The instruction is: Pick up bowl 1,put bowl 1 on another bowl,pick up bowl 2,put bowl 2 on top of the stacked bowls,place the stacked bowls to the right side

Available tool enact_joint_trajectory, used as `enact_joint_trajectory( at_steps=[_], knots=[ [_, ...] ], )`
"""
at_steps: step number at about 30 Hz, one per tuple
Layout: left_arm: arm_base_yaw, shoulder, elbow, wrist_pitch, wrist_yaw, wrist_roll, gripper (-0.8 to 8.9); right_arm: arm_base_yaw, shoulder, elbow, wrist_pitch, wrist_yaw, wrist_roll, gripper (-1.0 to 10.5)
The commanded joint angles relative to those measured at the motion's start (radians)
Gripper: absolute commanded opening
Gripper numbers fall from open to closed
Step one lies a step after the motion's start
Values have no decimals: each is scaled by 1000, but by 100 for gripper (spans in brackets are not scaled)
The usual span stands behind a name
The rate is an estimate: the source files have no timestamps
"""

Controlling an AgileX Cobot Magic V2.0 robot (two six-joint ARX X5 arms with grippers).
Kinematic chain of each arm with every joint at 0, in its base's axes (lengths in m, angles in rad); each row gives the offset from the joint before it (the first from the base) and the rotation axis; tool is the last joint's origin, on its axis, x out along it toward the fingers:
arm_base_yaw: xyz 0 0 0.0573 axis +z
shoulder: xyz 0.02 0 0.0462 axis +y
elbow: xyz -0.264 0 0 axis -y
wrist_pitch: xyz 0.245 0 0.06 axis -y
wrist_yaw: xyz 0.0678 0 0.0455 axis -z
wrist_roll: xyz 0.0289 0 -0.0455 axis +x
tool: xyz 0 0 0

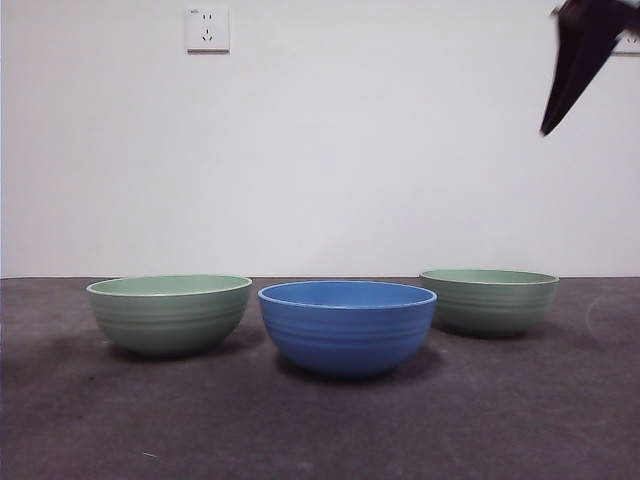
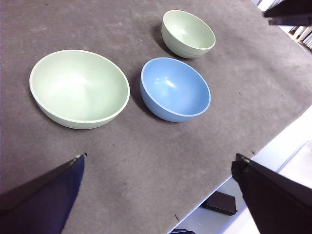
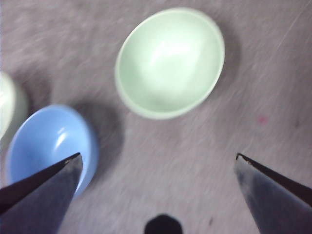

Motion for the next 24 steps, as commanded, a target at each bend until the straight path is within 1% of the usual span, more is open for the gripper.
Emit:
enact_joint_trajectory(
  at_steps=[1,5,6,8,10,13,17,19,20,23,24],
  knots=[
    [1,0,3,6,1,-6,696,3,116,69,5,40,9,595],
    [1,0,3,6,1,-6,696,3,280,170,10,48,10,593],
    [1,0,3,6,0,-6,696,4,311,184,14,61,10,591],
    [1,0,3,6,1,-6,696,5,366,201,35,87,10,561],
    [1,0,3,6,0,-6,696,6,411,205,62,95,10,523],
    [1,0,3,5,-1,-6,696,6,465,205,97,95,10,519],
    [1,0,3,5,-2,-6,696,6,520,205,114,97,10,418],
    [1,0,3,5,-2,-6,696,6,535,205,127,97,10,393],
    [1,0,3,3,-2,-6,696,6,540,205,136,97,10,358],
    [1,0,3,-5,-2,-6,696,7,544,205,163,96,10,163],
    [1,0,3,-6,-2,-6,696,7,544,205,167,96,10,139]
  ],
)
